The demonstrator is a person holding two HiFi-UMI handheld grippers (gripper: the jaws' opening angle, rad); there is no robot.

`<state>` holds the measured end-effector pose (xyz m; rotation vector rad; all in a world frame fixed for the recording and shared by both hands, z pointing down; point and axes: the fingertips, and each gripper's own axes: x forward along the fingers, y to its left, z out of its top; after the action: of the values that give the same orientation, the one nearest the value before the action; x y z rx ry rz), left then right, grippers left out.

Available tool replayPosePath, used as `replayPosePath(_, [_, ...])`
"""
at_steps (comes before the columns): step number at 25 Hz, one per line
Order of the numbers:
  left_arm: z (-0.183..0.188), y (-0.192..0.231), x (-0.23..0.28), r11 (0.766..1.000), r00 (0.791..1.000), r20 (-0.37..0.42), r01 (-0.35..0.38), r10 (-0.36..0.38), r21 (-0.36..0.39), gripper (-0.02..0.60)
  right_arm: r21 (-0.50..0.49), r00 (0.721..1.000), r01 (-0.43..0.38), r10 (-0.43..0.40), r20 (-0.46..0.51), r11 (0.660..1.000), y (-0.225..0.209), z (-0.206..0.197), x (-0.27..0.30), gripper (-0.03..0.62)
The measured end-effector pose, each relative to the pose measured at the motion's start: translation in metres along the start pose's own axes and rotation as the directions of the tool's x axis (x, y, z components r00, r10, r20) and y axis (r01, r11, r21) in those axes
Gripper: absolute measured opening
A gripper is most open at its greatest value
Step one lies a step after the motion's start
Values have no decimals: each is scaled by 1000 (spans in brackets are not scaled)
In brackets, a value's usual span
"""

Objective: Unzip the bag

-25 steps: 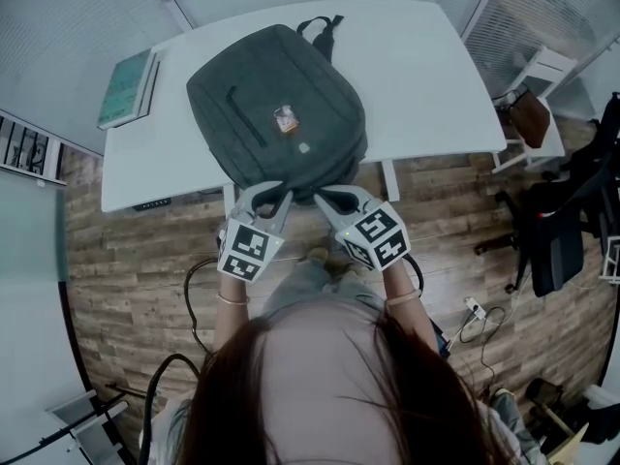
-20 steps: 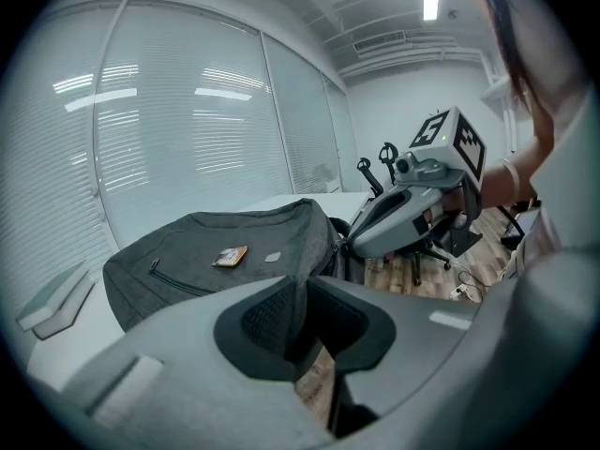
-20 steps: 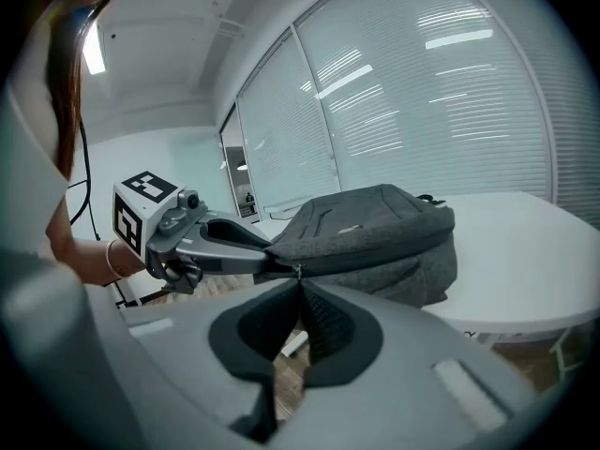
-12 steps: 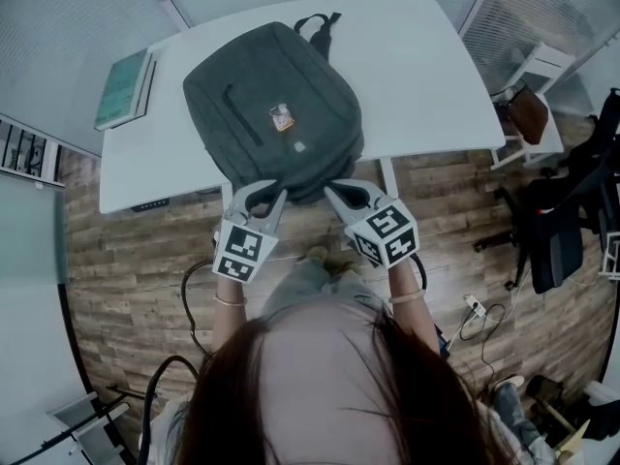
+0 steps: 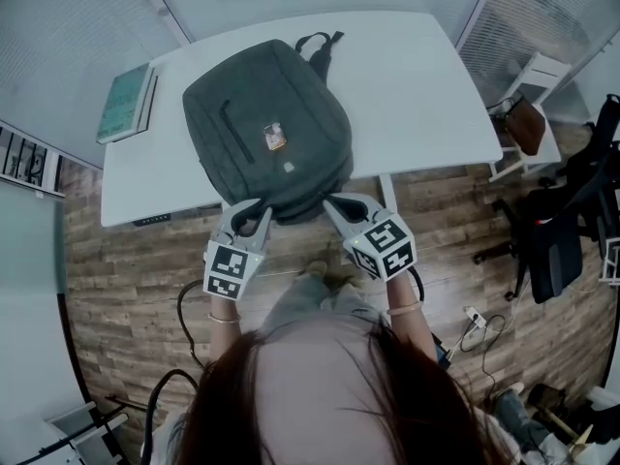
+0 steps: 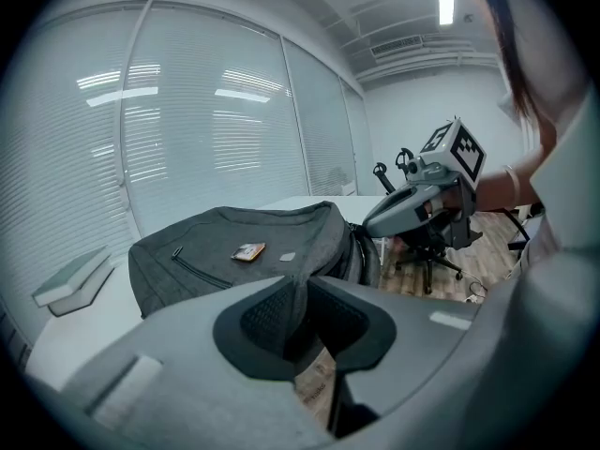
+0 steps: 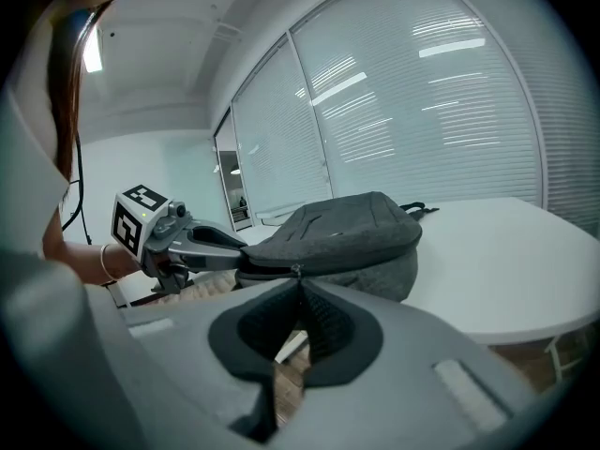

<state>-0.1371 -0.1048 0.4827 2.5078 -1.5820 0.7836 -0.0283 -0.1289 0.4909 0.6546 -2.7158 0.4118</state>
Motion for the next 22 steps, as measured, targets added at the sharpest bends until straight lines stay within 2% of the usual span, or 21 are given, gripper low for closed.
replayPosePath(12, [-21, 39, -25, 994, 997, -24, -79, 77, -73, 55, -1, 999, 43, -43, 15, 999, -22, 9, 6, 9])
replayPosePath(22, [-26, 70, -35, 979, 988, -15, -153, 152, -133, 58, 6, 999, 31, -31, 16, 999, -32, 15, 21, 11])
